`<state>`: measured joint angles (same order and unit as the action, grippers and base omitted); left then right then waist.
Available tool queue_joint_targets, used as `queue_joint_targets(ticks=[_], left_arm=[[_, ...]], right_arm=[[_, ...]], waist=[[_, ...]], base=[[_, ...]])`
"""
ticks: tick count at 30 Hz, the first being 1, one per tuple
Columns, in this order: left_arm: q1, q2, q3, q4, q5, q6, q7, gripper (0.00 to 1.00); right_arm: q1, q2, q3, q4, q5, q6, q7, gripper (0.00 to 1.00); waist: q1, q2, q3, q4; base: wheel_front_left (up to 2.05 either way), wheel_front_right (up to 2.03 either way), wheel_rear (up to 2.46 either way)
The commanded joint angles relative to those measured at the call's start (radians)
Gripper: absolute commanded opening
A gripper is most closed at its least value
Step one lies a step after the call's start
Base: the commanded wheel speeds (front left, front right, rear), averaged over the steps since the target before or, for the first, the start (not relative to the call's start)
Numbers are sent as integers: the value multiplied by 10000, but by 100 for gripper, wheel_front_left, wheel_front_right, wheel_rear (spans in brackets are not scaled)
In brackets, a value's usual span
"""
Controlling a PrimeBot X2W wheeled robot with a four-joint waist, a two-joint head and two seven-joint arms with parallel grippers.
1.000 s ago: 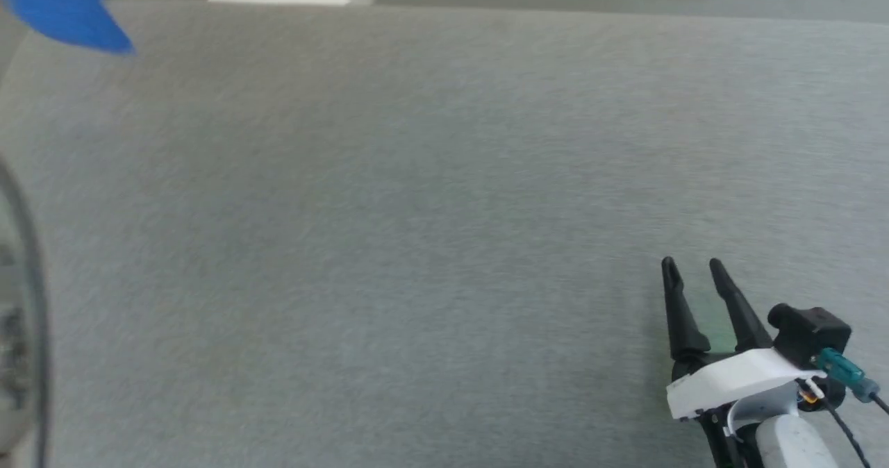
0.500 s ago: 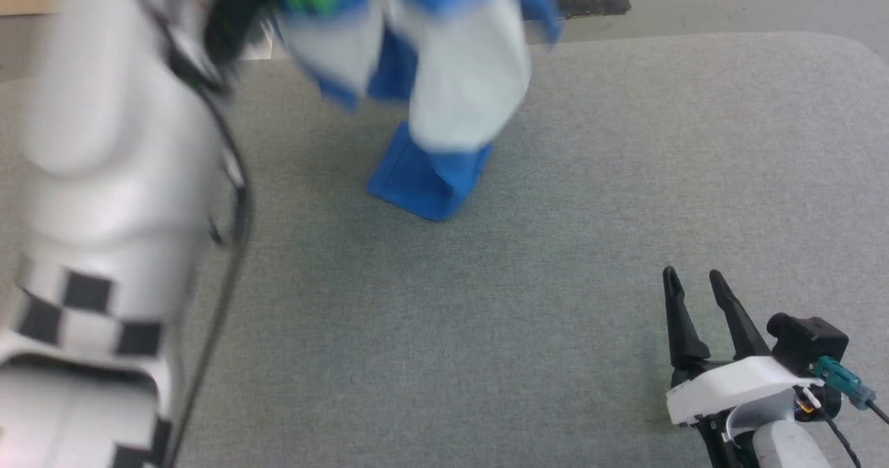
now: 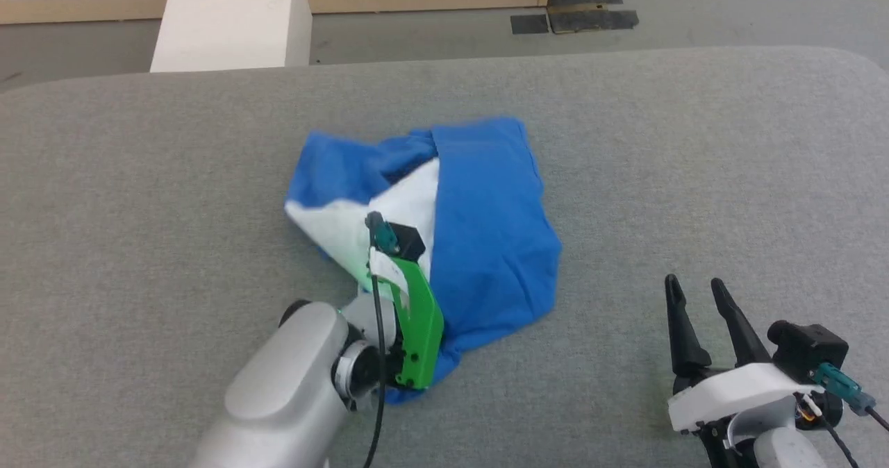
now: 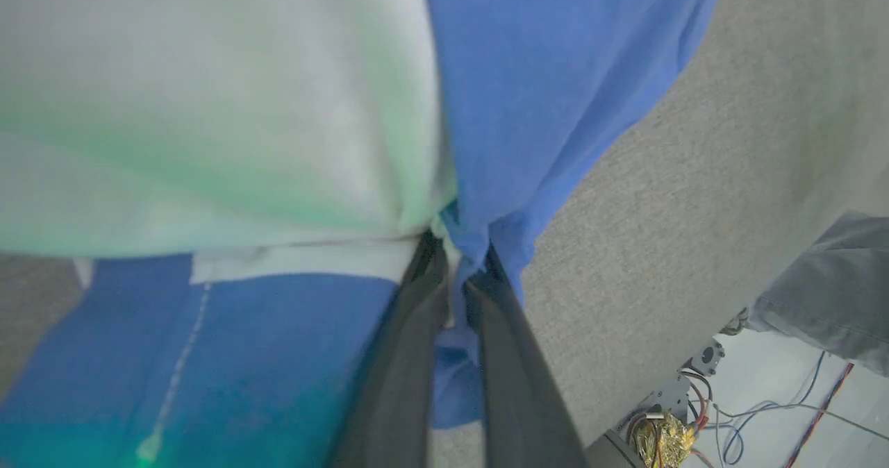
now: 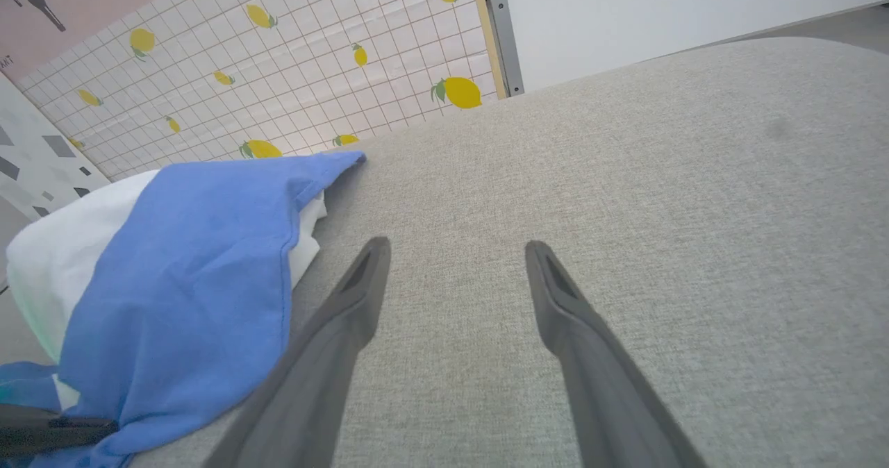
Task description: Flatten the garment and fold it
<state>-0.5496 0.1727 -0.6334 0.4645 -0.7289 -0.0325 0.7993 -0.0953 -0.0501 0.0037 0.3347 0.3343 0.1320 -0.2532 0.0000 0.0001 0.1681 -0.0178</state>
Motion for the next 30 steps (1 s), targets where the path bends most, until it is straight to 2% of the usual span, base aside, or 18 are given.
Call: queue_joint_targets(ticks=[1,2,5,9,12,17,21,26,30], left_arm=[[288,-19,-18,49,-123,69,102,83],[306,-14,80,-62,-166,126,-13,100],[253,-151,745,-508,-600,312,-583,100],[111,-347,2102,-1324,-1477,546,-1603,100],[94,-163,3138,-2002,-1698,654,-2761,100],[769,725,4194,-2799,-534,1037,-5306,100],[1878,1251,4459,-3122,774,1339,-7455,100],[3290,1181,4399,-3129,1688,1516,-9616,100],[3959,954,4392,-3196,2068,1649,-10367,100]], right_arm=[[137,-1,-43,48,-23,-13,-74,100],[153,-1,-95,58,-7,-13,-75,100],[235,-1,-279,106,-16,-13,-77,100],[340,-1,-457,133,-70,-13,-79,100],[413,-1,-498,119,-64,-13,-74,100],[427,-1,-500,140,-17,-13,50,100],[410,-1,-474,121,18,-13,229,100],[317,-1,-561,134,163,-13,696,100],[-163,-1,-407,143,66,-13,1580,100]], waist=[[0,-1,-120,127],[0,-1,-173,176],[0,-1,-433,360],[0,-1,-879,559],[0,-1,-1183,645],[0,-1,-1456,744],[0,-1,-1469,797],[0,-1,-1274,847],[0,-1,-1045,777]], base=[[0,0,0],[0,0,0],[0,0,0],[0,0,0],[0,0,0],[0,0,0],[0,0,0],[0,0,0],[0,0,0]])
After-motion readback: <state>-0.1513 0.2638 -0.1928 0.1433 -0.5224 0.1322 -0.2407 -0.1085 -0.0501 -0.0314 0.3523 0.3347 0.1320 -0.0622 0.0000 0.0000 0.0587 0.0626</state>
